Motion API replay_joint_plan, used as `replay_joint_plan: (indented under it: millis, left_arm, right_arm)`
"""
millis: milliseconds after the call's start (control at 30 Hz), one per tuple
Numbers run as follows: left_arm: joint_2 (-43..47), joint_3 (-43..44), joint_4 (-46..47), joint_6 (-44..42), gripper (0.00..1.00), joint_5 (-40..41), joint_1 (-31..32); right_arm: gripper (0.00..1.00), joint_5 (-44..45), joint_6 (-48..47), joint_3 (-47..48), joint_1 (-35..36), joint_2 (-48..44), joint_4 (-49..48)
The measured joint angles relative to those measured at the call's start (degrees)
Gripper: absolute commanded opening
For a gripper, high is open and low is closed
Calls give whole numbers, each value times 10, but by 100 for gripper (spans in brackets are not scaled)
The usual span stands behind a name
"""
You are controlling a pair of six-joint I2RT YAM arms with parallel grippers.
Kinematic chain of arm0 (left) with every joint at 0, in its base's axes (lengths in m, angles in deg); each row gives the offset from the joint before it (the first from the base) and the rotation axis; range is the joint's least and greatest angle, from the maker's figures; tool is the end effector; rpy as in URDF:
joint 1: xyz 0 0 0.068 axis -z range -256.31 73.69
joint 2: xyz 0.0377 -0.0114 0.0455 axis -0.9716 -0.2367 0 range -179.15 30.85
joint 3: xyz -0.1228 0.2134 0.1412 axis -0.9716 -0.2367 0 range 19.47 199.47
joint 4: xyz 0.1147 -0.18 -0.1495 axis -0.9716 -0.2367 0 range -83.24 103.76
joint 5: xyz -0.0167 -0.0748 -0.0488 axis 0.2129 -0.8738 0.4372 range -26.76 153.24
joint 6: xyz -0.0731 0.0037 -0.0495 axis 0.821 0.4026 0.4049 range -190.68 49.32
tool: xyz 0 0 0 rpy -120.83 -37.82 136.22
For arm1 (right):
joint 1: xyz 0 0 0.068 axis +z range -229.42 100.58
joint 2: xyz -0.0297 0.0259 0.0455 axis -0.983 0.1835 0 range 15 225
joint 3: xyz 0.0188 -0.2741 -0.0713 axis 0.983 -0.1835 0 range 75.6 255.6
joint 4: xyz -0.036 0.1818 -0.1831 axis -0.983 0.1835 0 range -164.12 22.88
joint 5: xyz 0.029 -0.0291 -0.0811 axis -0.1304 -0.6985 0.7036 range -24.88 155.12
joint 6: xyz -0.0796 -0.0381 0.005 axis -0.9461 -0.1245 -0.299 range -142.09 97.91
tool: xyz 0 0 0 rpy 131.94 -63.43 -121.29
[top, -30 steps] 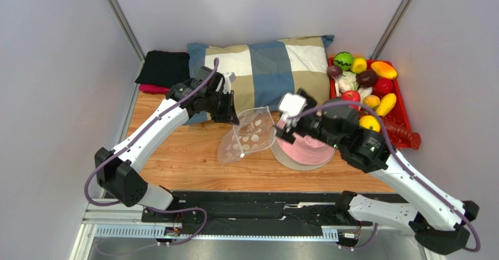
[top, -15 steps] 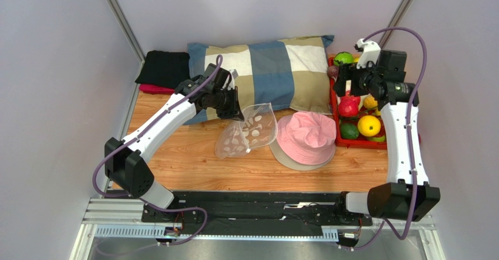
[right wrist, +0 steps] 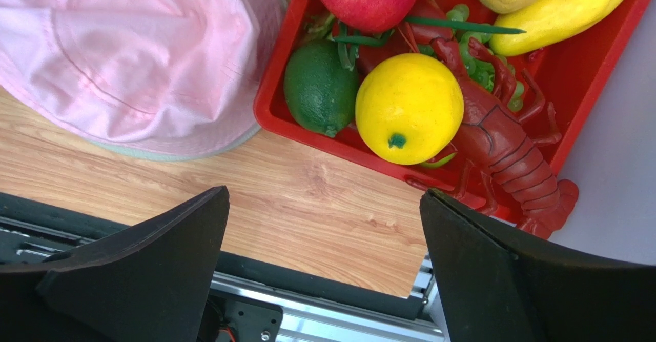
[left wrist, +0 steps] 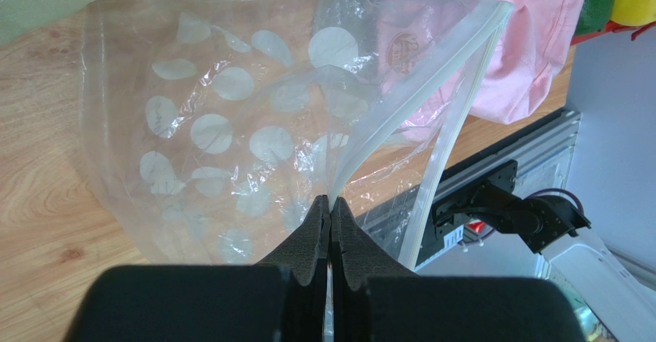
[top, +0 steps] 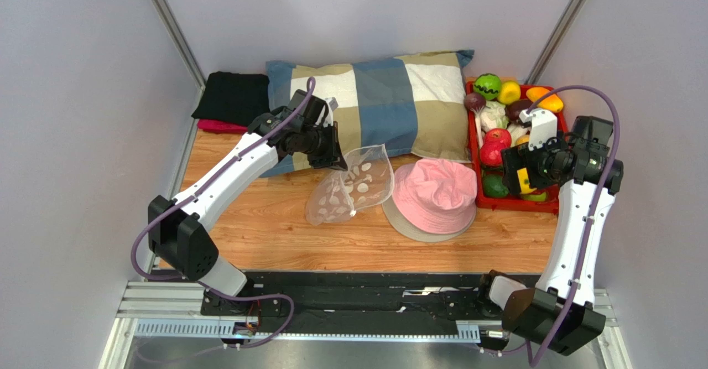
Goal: Place the food in the zip-top bag and seal the zipper
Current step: Pick up the fake fruit from the bin.
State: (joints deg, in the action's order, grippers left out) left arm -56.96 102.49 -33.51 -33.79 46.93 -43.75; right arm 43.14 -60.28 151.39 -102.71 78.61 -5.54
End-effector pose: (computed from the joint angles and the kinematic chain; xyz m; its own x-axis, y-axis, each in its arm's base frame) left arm 0.2828 -0.2067 0.3104 -0.9290 -0.0903 -0.3588 0.1306 0.8274 -0.5463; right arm 0.1997 -0.0539 0.3480 -0.7103 -0.3185 -0.6277 -0.3344 0.9374 -0.0971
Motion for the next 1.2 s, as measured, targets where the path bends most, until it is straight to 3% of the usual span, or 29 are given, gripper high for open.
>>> replay_joint_plan:
  millis: [467, 933, 1200]
  left_arm:
    - [9, 0, 5, -2, 0, -13, 0]
    - [9, 0, 8, -2, 0, -28, 0]
    - [9, 0, 10, -2, 0, -29, 0]
  right_arm:
    - [98, 97, 5, 6, 0, 146, -14]
    - [97, 141, 52, 11, 0, 210, -72]
    - [88, 142, 70, 11, 0, 238, -93]
